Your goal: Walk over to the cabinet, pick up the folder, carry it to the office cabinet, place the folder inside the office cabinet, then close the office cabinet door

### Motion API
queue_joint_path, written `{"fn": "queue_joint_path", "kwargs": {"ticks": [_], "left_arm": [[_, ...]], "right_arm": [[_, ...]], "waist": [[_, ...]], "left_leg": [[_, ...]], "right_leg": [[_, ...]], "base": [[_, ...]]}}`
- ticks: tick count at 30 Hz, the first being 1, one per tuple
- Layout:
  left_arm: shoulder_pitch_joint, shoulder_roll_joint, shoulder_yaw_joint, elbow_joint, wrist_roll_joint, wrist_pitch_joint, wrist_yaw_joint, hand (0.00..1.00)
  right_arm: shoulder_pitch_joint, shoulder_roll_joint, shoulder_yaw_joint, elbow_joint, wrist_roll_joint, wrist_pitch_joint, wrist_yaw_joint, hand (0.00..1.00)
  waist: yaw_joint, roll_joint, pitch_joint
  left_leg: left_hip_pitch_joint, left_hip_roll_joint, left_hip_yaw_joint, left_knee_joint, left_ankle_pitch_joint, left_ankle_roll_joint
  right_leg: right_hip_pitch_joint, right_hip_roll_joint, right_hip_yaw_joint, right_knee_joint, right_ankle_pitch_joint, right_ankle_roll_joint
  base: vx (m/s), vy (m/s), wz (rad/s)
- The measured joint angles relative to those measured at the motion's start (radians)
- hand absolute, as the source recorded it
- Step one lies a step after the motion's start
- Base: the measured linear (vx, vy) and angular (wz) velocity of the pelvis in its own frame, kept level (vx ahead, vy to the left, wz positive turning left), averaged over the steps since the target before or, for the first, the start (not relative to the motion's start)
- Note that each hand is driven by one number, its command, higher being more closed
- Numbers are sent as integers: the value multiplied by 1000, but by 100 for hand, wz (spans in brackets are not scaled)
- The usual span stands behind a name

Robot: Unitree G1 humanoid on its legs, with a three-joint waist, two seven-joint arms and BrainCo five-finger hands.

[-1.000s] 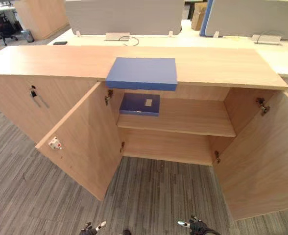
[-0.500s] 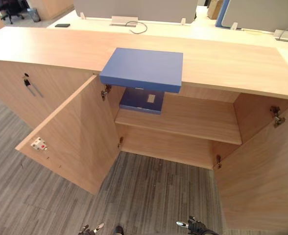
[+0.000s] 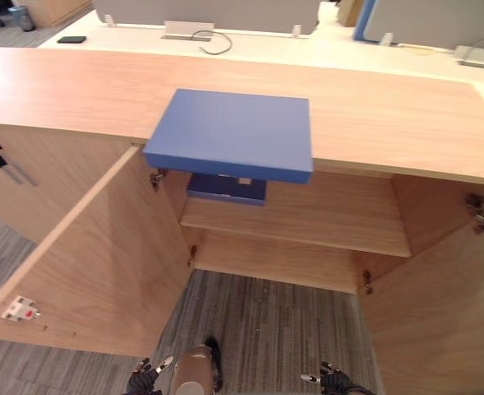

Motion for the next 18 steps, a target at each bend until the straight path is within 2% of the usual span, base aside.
{"fn": "queue_joint_path", "kwargs": {"ticks": [1, 2, 3, 4, 7, 13, 18], "left_arm": [[5, -4, -1, 6, 1, 0, 0, 0], [8, -8, -1, 26, 4, 0, -1, 0], [10, -9, -1, 37, 4, 0, -1, 0], [15, -11, -2, 42, 12, 0, -1, 0], [17, -2, -24, 49, 26, 0, -1, 0], [11, 15, -77, 60, 20, -3, -4, 0], [14, 35, -138, 35, -64, -4, -52, 0]], "right_arm": [[-2, 1, 2, 1, -3, 0, 0, 0], [-3, 6, 2, 1, -3, -2, 1, 0], [-3, 9, 2, 1, -3, -3, 1, 0], [2, 14, 2, 1, -3, -3, 1, 0], [9, 14, -1, -1, -3, -4, 0, 0], [7, 23, -7, -3, -8, -5, 1, 0], [-10, 25, -7, -2, -44, -5, 7, 0]], "waist": [[-1, 4, -3], [-5, 9, -7], [-10, 14, -10], [-13, 17, -16], [-18, 19, -32], [-24, 23, -48], [-24, 23, -48]], "left_leg": [[17, -7, 1, -30, 11, 4], [58, -21, 5, -113, 49, 7], [80, -27, 5, -162, 72, 5], [130, -43, 5, -281, 127, -1], [159, -64, 3, -412, 194, 3], [175, -92, -2, -438, 199, 17], [177, -97, 3, -444, 187, 18]], "right_leg": [[0, -5, 3, 2, 17, 18], [-2, -9, 15, 2, 43, 39], [-3, -13, 19, 2, 56, 40], [-14, -14, 25, 5, 75, 48], [-55, -18, 25, 15, 76, 49], [-67, -46, 21, 28, 90, 49], [-76, -57, 18, 37, 89, 47]], "base": [[42, 1, -4], [50, 13, -9], [67, 8, -13], [52, 5, -12], [63, 31, -10], [62, 60, -3], [-26, 8, -13]]}}
